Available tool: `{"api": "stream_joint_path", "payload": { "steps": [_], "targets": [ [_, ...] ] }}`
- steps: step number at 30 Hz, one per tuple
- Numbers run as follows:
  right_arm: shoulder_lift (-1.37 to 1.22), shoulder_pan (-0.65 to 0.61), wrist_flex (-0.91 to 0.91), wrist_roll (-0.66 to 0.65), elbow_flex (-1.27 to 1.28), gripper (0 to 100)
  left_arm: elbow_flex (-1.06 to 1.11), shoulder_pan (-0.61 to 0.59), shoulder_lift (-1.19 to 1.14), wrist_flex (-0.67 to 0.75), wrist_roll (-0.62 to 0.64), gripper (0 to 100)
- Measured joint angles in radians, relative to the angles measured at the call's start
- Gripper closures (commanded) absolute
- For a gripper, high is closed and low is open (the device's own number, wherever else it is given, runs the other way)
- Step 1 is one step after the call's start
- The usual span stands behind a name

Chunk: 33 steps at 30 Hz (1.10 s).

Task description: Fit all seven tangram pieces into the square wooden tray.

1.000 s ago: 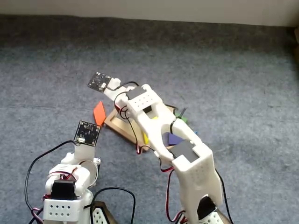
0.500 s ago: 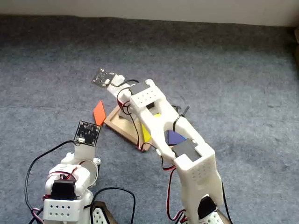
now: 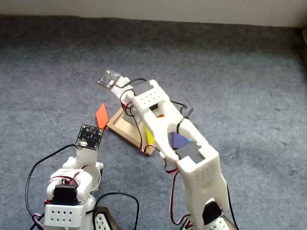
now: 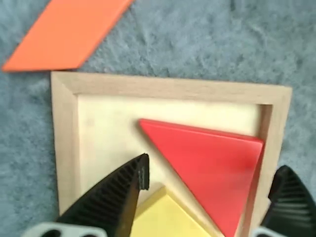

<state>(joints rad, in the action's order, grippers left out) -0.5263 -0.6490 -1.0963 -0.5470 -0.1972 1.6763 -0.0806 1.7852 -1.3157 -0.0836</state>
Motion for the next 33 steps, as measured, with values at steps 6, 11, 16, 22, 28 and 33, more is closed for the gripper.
{"api": "stream_joint_path", "payload": {
  "steps": [6,11,16,22,28,33],
  "targets": [
    [-0.068,0.000,0.000,0.000,-0.031,62.6,0.000,0.000,0.000,0.000,0.000,97],
    [-0.112,0.000,-0.038,-0.052,-0.080,64.9,0.000,0.000,0.000,0.000,0.000,97],
    [-0.123,0.000,-0.066,-0.069,-0.107,78.7,0.000,0.000,0.000,0.000,0.000,97],
    [-0.115,0.020,-0.086,-0.074,-0.112,84.3,0.000,0.000,0.000,0.000,0.000,97],
    [-0.110,0.023,-0.112,-0.074,-0.112,84.4,0.000,0.000,0.000,0.000,0.000,97],
    [-0.120,0.023,-0.114,-0.074,-0.124,85.8,0.000,0.000,0.000,0.000,0.000,97]
  ]
}}
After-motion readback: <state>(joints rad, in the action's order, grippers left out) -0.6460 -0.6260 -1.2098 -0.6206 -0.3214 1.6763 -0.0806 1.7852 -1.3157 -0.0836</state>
